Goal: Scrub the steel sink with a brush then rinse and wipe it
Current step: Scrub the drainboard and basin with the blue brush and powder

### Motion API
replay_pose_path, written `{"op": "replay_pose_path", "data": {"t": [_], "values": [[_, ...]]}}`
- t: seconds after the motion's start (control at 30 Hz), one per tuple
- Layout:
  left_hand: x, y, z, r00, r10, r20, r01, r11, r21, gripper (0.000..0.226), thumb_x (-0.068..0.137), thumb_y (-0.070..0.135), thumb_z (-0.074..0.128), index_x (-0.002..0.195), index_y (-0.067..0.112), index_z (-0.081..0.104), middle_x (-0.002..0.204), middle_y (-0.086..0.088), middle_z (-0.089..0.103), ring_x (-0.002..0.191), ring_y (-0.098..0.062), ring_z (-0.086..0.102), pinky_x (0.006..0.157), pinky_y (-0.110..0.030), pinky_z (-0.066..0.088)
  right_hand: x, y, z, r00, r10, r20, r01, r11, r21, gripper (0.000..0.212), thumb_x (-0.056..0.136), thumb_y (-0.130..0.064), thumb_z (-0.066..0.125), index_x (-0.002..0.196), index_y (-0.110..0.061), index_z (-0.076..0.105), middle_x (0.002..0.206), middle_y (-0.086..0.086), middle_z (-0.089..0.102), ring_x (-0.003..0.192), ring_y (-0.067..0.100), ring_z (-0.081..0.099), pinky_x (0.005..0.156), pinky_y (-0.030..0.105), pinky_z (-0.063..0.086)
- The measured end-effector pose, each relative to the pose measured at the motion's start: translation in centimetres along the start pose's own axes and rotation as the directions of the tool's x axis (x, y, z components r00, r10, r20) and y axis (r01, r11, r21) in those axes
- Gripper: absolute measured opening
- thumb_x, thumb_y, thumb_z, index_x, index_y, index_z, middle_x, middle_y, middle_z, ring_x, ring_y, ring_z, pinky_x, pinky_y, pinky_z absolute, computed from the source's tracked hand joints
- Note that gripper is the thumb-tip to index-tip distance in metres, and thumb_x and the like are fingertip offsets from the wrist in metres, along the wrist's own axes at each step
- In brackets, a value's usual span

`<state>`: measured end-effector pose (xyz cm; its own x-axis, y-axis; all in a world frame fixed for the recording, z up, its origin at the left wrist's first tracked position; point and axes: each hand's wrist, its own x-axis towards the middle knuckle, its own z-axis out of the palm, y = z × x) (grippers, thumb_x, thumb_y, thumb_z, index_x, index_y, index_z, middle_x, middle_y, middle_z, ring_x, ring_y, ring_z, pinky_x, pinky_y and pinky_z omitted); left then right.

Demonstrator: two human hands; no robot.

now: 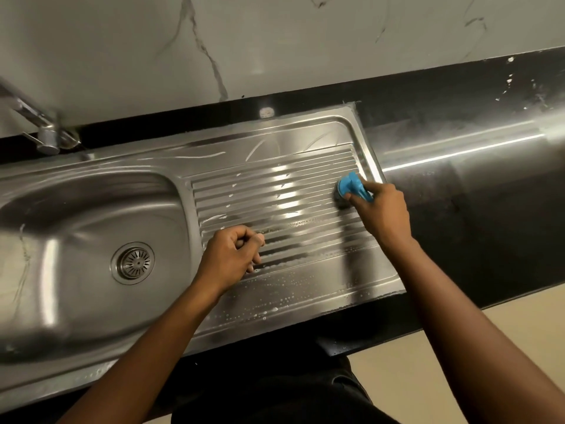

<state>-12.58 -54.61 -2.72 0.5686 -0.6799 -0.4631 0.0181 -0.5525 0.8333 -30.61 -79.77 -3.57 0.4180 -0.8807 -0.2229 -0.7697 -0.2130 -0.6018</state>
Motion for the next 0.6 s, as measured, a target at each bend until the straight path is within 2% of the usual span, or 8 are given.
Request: {"op": "replay_pose_path", "data": {"t": [0.07, 0.17, 0.2, 0.23, 0.3, 0.33, 0.43, 0.6], "values": [[-0.2, -0.1, -0.3, 1.0, 0.006, -0.007, -0.006, 1.0, -0.002, 0.019, 0.103, 0.028, 0.065, 0.093, 0.017, 0.076, 0.072, -0.005, 0.075, 0.06, -0.015, 0.066, 0.061, -0.029, 0.055, 0.9, -1.3, 0.0, 1.0, 0.004, -0.015, -0.004, 1.0, -0.02, 0.051, 0.095, -0.042, 0.073, 0.14, -0.021, 0.063, 0.122, 0.007, 0.073, 0.1, 0.02, 0.07, 0.087, 0.042, 0.059], [-0.6, -0.4, -0.7, 1.0, 0.004, -0.03, -0.005, 1.0, -0.014, 0.019, 0.103, 0.027, 0.065, 0.093, 0.015, 0.076, 0.072, -0.006, 0.074, 0.06, -0.016, 0.066, 0.062, -0.029, 0.055, 0.0, -3.1, 1.6, 0.999, -0.032, -0.011, 0.032, 0.999, 0.014, 0.043, 0.096, -0.036, 0.073, 0.135, -0.019, 0.066, 0.118, 0.003, 0.075, 0.081, 0.003, 0.06, 0.068, 0.018, 0.046], [-0.8, -0.5, -0.8, 0.999, 0.0, -0.036, -0.001, 1.0, -0.022, 0.019, 0.103, 0.026, 0.065, 0.092, 0.015, 0.076, 0.072, -0.006, 0.074, 0.059, -0.016, 0.066, 0.062, -0.029, 0.055, -1.0, -3.7, 2.7, 0.998, -0.056, 0.006, 0.056, 0.998, 0.015, 0.042, 0.096, -0.037, 0.072, 0.133, -0.019, 0.067, 0.115, 0.002, 0.076, 0.076, 0.0, 0.058, 0.064, 0.015, 0.042], [-0.9, -0.6, -0.9, 0.999, -0.003, -0.04, 0.002, 1.0, -0.027, 0.019, 0.103, 0.026, 0.065, 0.092, 0.015, 0.076, 0.072, -0.007, 0.074, 0.059, -0.016, 0.066, 0.062, -0.03, 0.055, -2.2, -4.2, 3.9, 0.996, -0.087, 0.029, 0.086, 0.996, 0.022, 0.043, 0.095, -0.04, 0.072, 0.133, -0.019, 0.067, 0.114, 0.001, 0.077, 0.074, 0.001, 0.06, 0.063, 0.016, 0.045], [-1.3, -0.8, -1.1, 0.999, -0.009, -0.049, 0.008, 1.0, -0.025, 0.019, 0.103, 0.026, 0.065, 0.091, 0.016, 0.076, 0.072, -0.007, 0.074, 0.059, -0.017, 0.066, 0.061, -0.03, 0.055, -4.7, -5.3, 6.5, 0.983, -0.157, 0.093, 0.155, 0.988, 0.026, 0.047, 0.095, -0.046, 0.07, 0.136, -0.024, 0.065, 0.114, 0.0, 0.077, 0.079, 0.009, 0.068, 0.068, 0.029, 0.058], [-1.5, -0.9, -1.2, 0.999, -0.01, -0.051, 0.009, 1.0, -0.024, 0.019, 0.103, 0.027, 0.065, 0.092, 0.016, 0.076, 0.072, -0.007, 0.074, 0.06, -0.017, 0.066, 0.061, -0.03, 0.055, -5.7, -5.8, 7.5, 0.976, -0.184, 0.118, 0.186, 0.983, -0.006, 0.051, 0.094, -0.05, 0.068, 0.14, -0.028, 0.063, 0.116, -0.001, 0.076, 0.087, 0.014, 0.071, 0.074, 0.035, 0.06], [-1.8, -1.0, -1.7, 0.998, -0.014, -0.058, 0.012, 0.999, -0.037, 0.02, 0.103, 0.028, 0.064, 0.093, 0.016, 0.076, 0.072, -0.007, 0.074, 0.06, -0.018, 0.066, 0.061, -0.029, 0.054, -6.8, -6.1, 7.9, 0.963, -0.222, 0.153, 0.237, 0.967, -0.088, 0.055, 0.094, -0.055, 0.065, 0.145, -0.035, 0.057, 0.121, -0.002, 0.075, 0.104, 0.02, 0.07, 0.08, 0.036, 0.056], [-2.5, -1.4, -2.4, 0.998, -0.018, -0.062, 0.015, 0.999, -0.043, 0.02, 0.103, 0.028, 0.065, 0.091, 0.016, 0.076, 0.072, -0.007, 0.074, 0.06, -0.018, 0.065, 0.06, -0.028, 0.053, -3.3, -1.5, 1.6, 0.994, -0.082, 0.066, 0.092, 0.984, -0.154, 0.049, 0.096, -0.049, 0.067, 0.139, -0.027, 0.063, 0.112, 0.005, 0.076, 0.099, 0.024, 0.072, 0.083, 0.041, 0.059]]}}
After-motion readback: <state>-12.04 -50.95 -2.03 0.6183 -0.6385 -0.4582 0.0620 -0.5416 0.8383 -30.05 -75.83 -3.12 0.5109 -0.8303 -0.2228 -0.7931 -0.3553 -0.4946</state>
